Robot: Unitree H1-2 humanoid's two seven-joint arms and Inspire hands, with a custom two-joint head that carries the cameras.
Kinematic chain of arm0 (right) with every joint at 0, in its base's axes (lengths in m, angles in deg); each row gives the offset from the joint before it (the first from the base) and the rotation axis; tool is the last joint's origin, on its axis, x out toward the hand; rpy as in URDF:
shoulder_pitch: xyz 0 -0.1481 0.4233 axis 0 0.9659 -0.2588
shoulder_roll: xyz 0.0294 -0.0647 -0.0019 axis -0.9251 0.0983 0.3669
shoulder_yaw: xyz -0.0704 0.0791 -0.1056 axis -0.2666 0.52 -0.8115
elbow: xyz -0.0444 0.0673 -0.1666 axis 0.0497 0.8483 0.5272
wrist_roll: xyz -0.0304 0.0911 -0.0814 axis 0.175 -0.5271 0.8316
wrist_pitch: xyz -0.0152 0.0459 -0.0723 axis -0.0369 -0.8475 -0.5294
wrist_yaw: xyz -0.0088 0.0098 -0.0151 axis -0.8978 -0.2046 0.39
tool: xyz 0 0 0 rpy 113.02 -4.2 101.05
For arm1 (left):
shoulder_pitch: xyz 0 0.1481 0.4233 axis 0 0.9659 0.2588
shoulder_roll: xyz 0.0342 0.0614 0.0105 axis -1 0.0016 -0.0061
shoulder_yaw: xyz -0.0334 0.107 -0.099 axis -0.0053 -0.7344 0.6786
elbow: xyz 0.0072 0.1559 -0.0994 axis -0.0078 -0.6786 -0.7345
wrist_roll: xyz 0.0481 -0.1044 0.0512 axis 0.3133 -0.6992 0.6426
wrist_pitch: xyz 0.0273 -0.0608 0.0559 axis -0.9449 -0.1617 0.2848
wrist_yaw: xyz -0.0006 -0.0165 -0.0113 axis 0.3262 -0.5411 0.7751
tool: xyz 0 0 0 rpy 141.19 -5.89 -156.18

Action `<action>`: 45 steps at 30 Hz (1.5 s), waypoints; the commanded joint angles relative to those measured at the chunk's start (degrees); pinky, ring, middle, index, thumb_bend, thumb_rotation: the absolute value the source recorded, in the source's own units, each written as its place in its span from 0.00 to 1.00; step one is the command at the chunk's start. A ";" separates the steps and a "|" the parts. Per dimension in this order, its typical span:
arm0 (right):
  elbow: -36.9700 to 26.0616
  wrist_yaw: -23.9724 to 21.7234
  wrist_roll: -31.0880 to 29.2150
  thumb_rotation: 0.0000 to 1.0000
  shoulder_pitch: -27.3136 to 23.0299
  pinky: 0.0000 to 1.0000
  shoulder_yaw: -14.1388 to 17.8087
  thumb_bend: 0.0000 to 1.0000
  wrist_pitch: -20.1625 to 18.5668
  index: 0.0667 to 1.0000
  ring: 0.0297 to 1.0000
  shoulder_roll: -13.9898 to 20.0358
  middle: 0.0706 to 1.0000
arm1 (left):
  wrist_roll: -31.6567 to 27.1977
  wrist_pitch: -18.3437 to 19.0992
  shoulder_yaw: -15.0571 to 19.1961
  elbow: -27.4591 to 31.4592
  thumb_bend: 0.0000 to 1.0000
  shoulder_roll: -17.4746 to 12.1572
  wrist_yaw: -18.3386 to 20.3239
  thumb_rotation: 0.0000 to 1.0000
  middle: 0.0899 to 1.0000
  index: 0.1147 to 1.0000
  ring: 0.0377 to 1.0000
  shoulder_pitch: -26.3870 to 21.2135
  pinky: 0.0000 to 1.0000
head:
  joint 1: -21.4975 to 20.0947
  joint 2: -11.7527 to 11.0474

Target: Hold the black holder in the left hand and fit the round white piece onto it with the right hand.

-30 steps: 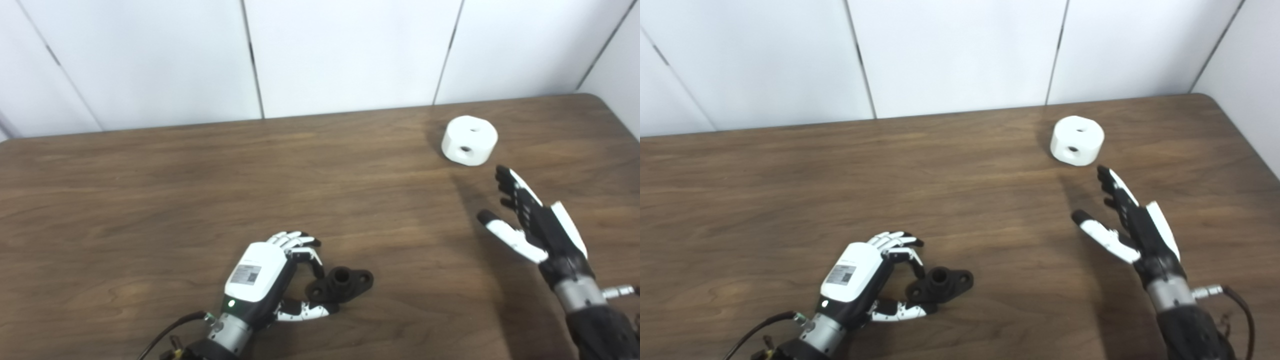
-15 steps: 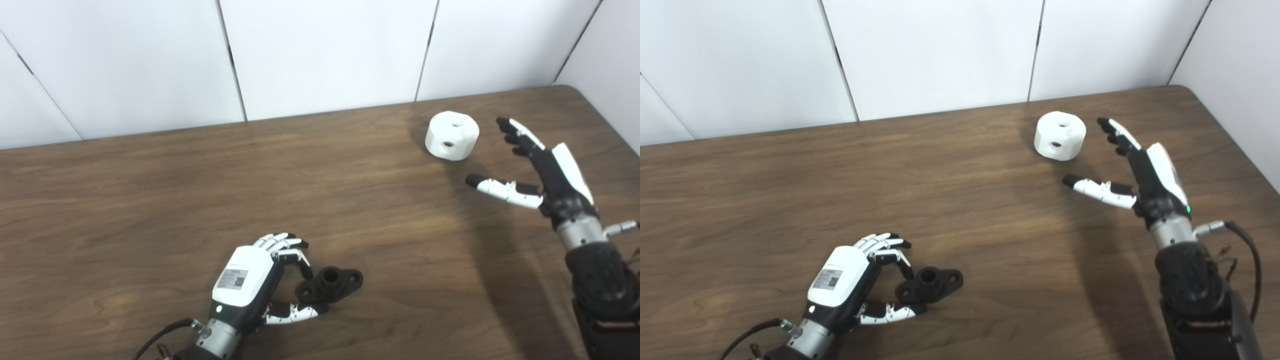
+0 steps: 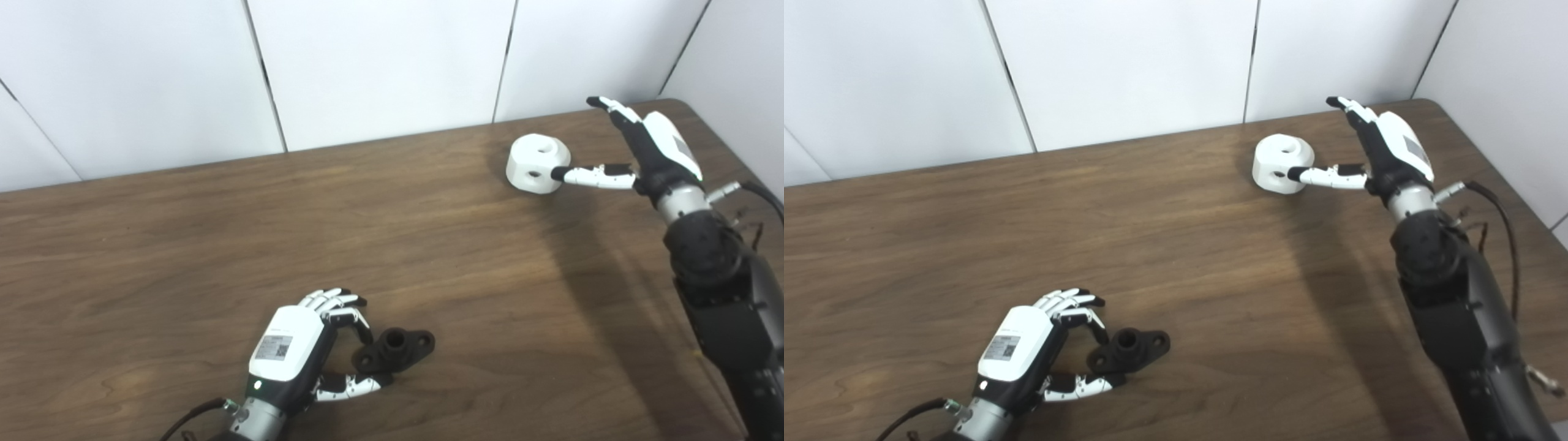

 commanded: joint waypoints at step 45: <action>18.04 -0.47 4.63 0.34 -13.48 1.00 -10.45 0.90 1.58 0.88 1.00 4.09 0.97 | 2.69 4.57 0.27 -3.65 0.52 -2.51 5.85 0.05 0.77 0.42 0.86 2.38 0.86 | -0.55 -2.27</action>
